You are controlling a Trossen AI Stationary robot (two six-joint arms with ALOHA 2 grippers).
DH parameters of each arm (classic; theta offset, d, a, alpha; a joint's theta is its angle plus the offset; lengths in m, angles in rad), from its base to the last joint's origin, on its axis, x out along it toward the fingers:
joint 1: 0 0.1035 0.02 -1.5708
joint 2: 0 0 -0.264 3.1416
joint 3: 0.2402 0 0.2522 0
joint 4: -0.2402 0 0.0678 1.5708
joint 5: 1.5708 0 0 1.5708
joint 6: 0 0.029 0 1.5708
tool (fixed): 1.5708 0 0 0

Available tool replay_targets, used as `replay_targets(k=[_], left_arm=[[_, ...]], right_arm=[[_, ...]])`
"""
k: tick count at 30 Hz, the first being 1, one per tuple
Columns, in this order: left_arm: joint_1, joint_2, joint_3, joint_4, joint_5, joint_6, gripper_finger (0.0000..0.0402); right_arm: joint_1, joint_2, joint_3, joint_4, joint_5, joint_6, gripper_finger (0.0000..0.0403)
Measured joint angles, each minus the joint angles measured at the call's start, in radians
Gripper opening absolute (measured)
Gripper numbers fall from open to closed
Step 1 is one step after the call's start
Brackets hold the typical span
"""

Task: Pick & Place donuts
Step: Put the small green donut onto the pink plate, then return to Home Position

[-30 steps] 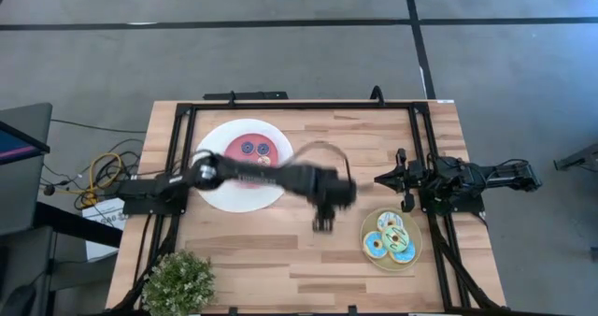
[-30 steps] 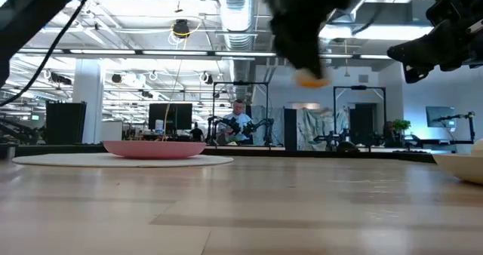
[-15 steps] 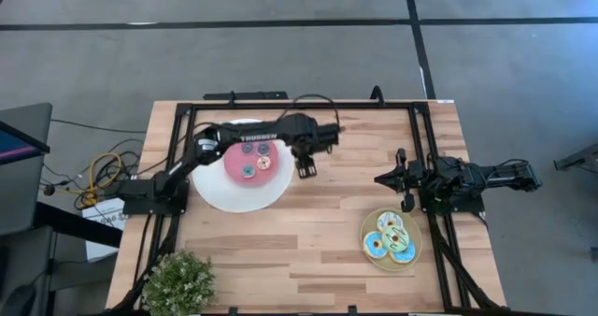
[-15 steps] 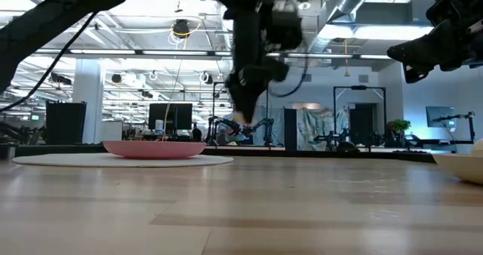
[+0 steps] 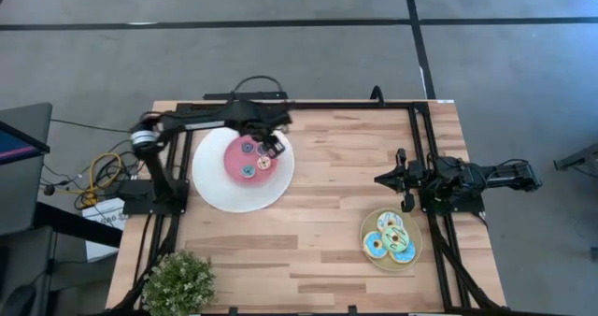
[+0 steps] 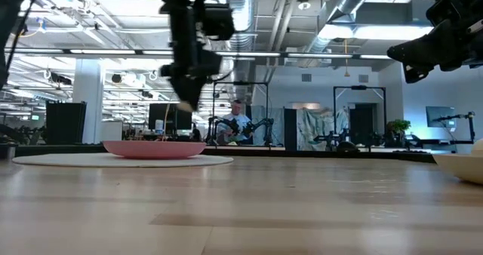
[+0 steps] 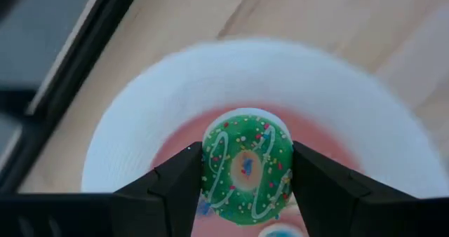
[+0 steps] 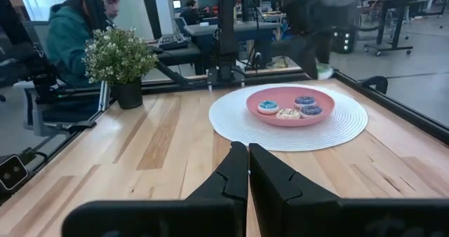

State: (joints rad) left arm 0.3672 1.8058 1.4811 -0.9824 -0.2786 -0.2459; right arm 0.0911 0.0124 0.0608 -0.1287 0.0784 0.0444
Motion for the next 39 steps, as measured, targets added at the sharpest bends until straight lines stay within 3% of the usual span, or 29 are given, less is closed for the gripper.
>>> replay_targets(k=[7,16,25,39], left_arm=[[0.027,-0.201,-0.291,0.06,-0.043,-0.171,0.0194],[0.069,-0.239,-0.525,0.109,-0.014,-0.318,0.0194],[0.07,-0.238,-0.545,0.154,0.009,-0.329,0.0204],[0.069,-0.238,-0.544,0.117,0.037,-0.303,0.0287]], right_arm=[[0.0,0.0,0.0,0.0,0.0,0.0,0.0005],[0.0,0.0,0.0,0.0,0.0,0.0,0.0005],[0.0,0.0,0.0,0.0,0.0,0.0,0.0005],[0.0,0.0,0.0,0.0,0.0,0.0,0.0005]])
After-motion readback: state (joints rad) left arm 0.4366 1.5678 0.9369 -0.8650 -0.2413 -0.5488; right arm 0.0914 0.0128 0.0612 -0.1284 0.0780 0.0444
